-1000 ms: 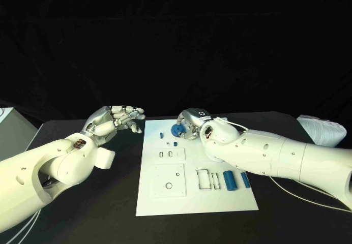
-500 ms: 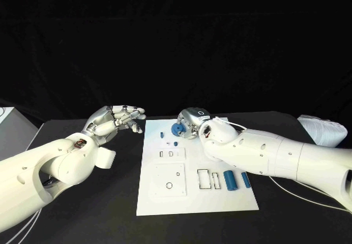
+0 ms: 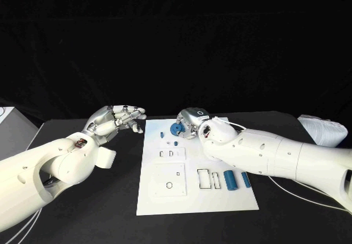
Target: Assemble the parts on the task board
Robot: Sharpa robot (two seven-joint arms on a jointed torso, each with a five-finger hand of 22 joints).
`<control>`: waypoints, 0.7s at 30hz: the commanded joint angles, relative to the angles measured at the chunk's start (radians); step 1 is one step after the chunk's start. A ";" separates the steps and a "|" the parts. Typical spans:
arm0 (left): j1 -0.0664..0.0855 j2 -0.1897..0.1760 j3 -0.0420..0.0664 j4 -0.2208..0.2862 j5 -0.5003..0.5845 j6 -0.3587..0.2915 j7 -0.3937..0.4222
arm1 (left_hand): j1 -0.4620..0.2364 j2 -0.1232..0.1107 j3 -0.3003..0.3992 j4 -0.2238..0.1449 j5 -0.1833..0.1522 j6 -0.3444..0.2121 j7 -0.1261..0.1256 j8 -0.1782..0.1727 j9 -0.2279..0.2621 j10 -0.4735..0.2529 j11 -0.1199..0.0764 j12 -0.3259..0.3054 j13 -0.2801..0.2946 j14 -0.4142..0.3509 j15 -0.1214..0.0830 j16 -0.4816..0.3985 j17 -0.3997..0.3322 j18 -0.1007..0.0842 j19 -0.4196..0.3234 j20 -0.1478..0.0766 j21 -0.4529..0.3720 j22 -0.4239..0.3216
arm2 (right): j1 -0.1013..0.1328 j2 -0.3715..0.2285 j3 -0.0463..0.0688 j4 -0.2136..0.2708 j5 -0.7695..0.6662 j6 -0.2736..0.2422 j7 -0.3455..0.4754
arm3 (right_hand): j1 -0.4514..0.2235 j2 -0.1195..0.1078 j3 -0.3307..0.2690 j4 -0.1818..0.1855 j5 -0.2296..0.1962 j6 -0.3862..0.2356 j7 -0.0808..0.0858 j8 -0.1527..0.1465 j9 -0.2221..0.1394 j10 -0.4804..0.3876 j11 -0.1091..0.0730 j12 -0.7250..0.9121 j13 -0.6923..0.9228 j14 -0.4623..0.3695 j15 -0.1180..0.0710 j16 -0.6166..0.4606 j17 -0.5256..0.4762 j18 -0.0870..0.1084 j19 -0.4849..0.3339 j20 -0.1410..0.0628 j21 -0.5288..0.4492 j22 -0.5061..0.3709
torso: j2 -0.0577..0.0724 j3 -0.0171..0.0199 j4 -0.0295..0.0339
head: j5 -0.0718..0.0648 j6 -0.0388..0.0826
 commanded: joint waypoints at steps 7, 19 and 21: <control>0.000 0.001 0.001 0.002 -0.005 0.020 0.002 | -0.003 0.000 0.001 -0.002 -0.002 -0.007 0.001 -0.007 0.001 -0.007 -0.003 -0.004 0.001 -0.007 0.001 0.006 0.001 0.011 -0.009 0.001 0.003 0.001 | 0.000 0.001 0.000 -0.011 0.001 0.052 0.000 | -0.016 0.001 -0.026 0.009 0.001 -0.017 0.002 -0.015 -0.005 0.103 0.007 0.003 0.264 0.104 0.005 0.006 0.263 -0.014 0.105 0.006 0.004 0.263 | 0.000 0.0008 0.0006 | -0.002 -0.001; 0.000 0.003 0.001 0.000 -0.007 0.021 0.001 | -0.003 0.000 0.001 -0.002 -0.002 -0.007 0.001 -0.007 0.001 -0.007 -0.003 -0.004 0.001 -0.007 0.001 0.006 0.001 0.011 -0.009 0.001 0.003 0.001 | 0.000 0.003 -0.001 -0.024 -0.009 0.051 -0.022 | -0.011 0.014 -0.028 0.013 0.003 -0.017 0.005 -0.018 -0.005 0.103 0.009 0.003 0.264 0.104 0.009 0.006 0.263 -0.014 0.105 0.009 0.004 0.263 | 0.000 0.0012 0.0011 | -0.003 -0.002; 0.000 0.003 0.001 0.000 -0.007 0.021 0.001 | -0.003 0.000 0.001 -0.002 -0.002 -0.007 0.001 -0.007 0.001 -0.007 -0.003 -0.004 0.001 -0.007 0.001 0.006 0.001 0.011 -0.009 0.001 0.003 0.001 | 0.000 0.003 -0.002 -0.024 -0.009 0.048 -0.020 | -0.011 0.014 -0.028 0.013 0.003 -0.017 0.005 -0.018 -0.005 0.103 0.009 0.003 0.264 0.104 0.009 0.006 0.263 -0.014 0.105 0.009 0.004 0.263 | 0.000 0.0012 0.0009 | -0.003 -0.002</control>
